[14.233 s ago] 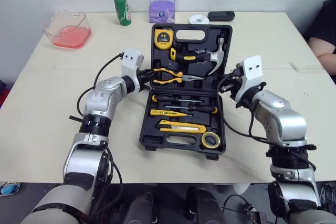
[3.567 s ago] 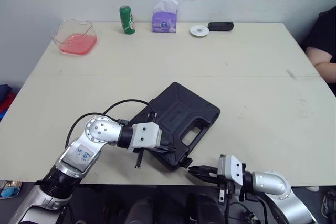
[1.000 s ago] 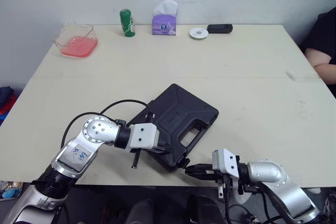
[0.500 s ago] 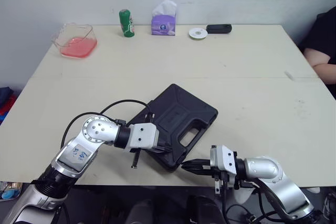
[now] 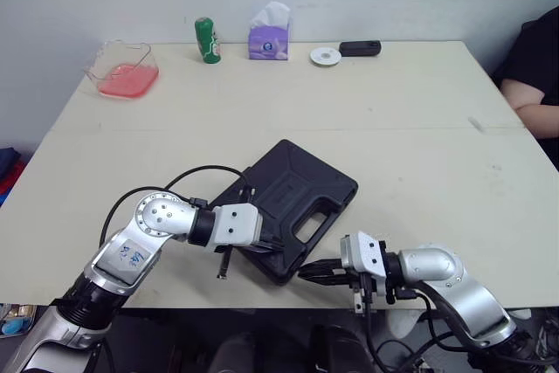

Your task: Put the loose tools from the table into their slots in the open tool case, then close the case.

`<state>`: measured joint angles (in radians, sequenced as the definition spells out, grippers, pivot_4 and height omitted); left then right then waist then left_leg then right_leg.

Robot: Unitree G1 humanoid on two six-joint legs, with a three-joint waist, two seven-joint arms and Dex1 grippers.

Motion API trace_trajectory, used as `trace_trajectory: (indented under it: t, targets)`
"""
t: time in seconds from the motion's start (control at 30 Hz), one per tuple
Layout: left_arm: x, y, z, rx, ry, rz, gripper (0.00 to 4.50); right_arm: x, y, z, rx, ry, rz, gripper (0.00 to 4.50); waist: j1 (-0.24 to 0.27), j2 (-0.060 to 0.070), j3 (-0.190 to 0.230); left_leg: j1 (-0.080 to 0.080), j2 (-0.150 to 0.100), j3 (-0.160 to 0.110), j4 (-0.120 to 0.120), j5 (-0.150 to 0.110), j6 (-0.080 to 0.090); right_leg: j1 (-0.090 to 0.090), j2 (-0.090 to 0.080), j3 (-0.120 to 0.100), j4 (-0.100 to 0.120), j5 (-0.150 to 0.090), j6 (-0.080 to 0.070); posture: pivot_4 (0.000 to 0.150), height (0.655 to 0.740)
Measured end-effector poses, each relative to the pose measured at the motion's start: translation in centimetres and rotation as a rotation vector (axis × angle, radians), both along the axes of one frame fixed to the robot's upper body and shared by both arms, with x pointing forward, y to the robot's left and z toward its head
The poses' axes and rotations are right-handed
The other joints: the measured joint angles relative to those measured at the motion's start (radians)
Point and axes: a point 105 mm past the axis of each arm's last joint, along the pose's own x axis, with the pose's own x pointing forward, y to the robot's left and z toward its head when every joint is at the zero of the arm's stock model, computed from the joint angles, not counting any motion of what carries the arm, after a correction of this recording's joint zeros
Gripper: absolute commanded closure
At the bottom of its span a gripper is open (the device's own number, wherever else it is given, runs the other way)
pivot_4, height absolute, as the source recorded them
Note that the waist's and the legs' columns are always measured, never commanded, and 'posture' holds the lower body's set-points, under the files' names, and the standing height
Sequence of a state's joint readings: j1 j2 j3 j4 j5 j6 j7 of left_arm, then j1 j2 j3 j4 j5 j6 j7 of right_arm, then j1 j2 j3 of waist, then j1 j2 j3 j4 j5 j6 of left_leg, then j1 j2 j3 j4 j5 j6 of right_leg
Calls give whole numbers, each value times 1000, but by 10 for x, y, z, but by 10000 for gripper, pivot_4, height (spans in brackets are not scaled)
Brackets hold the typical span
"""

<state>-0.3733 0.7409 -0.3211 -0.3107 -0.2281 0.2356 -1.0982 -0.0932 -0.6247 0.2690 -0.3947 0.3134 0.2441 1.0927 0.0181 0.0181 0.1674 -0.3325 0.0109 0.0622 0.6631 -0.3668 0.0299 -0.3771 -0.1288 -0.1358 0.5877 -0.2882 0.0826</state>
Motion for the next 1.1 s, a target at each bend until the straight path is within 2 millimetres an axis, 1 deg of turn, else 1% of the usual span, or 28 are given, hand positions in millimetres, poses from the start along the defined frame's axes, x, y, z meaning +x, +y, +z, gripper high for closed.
trace_trajectory:
  t: [0.03,0.13,0.17,0.23,0.27,0.33,0.4,0.43,0.47,0.5,0.53,0.57,0.6,0.63,0.67,0.7,0.77,0.83,0.87,0.93,1.0,1.1]
  targets:
    - [0,1,0,-6,-7,0,44778,0,-1,1,-5,3,-1,45000,-1,0,0,0,0,0,0,0,0,0,0,0,0,0,0,1500,7400]
    - [0,9,2,-61,-4,21,44778,0,-11,17,2,-48,-20,45000,-3,2,2,-2,0,0,0,1,0,-4,0,0,1,0,0,1500,7400]
    - [1,14,3,-100,13,45,44778,-1,-19,23,-6,-68,-35,45000,0,3,4,-3,0,0,0,1,0,-6,0,0,1,0,0,1500,7400]
    - [4,23,8,-163,24,83,44778,2,-34,27,-27,-80,-80,45000,5,0,10,-5,0,0,0,1,-1,-7,0,-1,1,0,-1,1500,7400]
    - [4,29,12,-196,34,101,44778,0,-42,30,-35,-83,-92,45000,6,-1,15,-8,0,0,0,2,-2,-10,0,-1,1,0,-1,1500,7400]
    - [7,48,19,-225,38,165,44778,-1,-59,32,-88,-86,-120,45000,7,-2,21,-19,0,0,3,5,-7,-19,0,-2,2,0,0,1500,7400]
    - [9,67,26,-217,36,230,38593,0,-73,38,-121,-104,-150,45000,6,-5,25,-21,0,0,3,7,-7,-20,2,-3,2,0,0,1500,7400]
    - [8,78,29,-213,46,268,36884,3,-82,42,-138,-119,-177,45000,5,-5,26,-22,0,0,3,7,-7,-20,3,-3,3,1,1,1500,7400]
    - [7,92,33,-201,53,317,31827,7,-96,46,-162,-132,-220,45000,5,-6,28,-22,-1,1,3,6,-6,-19,3,-4,2,1,2,1500,7400]
    - [7,103,37,-192,49,361,27683,11,-109,50,-179,-145,-265,45000,6,-7,29,-22,-1,1,3,6,-5,-19,4,-4,1,2,3,1500,7400]
    - [7,114,41,-185,44,402,22531,16,-120,55,-190,-160,-306,41839,7,-8,30,-23,-1,1,3,5,-4,-18,4,-5,-1,2,4,1500,7400]
    - [8,122,41,-175,45,437,18279,19,-129,59,-198,-172,-340,38379,7,-8,31,-23,-1,2,3,5,-4,-18,4,-5,-2,3,5,1500,7400]
    - [8,135,39,-162,51,496,13557,23,-140,65,-199,-190,-384,35478,7,-8,32,-23,-2,2,3,5,-3,-18,4,-5,-3,3,6,1500,7400]
    - [9,148,36,-141,64,556,8524,26,-150,69,-209,-203,-421,30738,7,-8,33,-23,-2,2,3,5,-3,-18,4,-4,-3,3,6,1500,7400]
    - [9,168,31,-121,80,650,4194,30,-165,74,-234,-218,-471,25848,7,-8,35,-23,-2,3,3,5,-3,-18,4,-4,-3,3,6,1500,7400]
    - [9,182,28,-110,85,714,0,32,-174,77,-245,-235,-503,20783,7,-10,36,-23,-2,3,3,5,-3,-18,4,-4,-3,3,6,1500,7400]
    - [9,206,23,-91,79,820,0,36,-187,85,-260,-275,-551,11036,7,-11,37,-23,-1,3,3,5,-3,-18,4,-4,-3,3,6,1500,7400]
    - [9,223,21,-62,28,879,0,41,-196,91,-276,-320,-578,1321,5,-11,38,-23,-2,4,3,4,-3,-19,3,-3,-2,4,7,1500,7400]
    - [10,232,22,-38,-27,905,0,44,-202,95,-292,-342,-592,440,5,-11,38,-23,-2,4,3,4,-3,-19,3,-2,-2,4,7,1500,7400]
    - [10,249,29,-20,-118,953,0,48,-212,106,-325,-390,-603,440,5,-11,39,-23,-2,5,2,4,-3,-20,3,-2,-2,4,7,1500,7400]
    - [11,254,34,-22,-160,967,0,50,-215,114,-336,-426,-600,440,5,-11,39,-23,-1,5,2,4,-4,-20,3,-2,-2,4,7,1500,7400]
    - [12,254,35,-17,-188,957,0,56,-218,128,-331,-483,-608,440,4,-10,40,-23,-1,6,2,4,-3,-20,3,-2,-1,4,7,1500,7400]
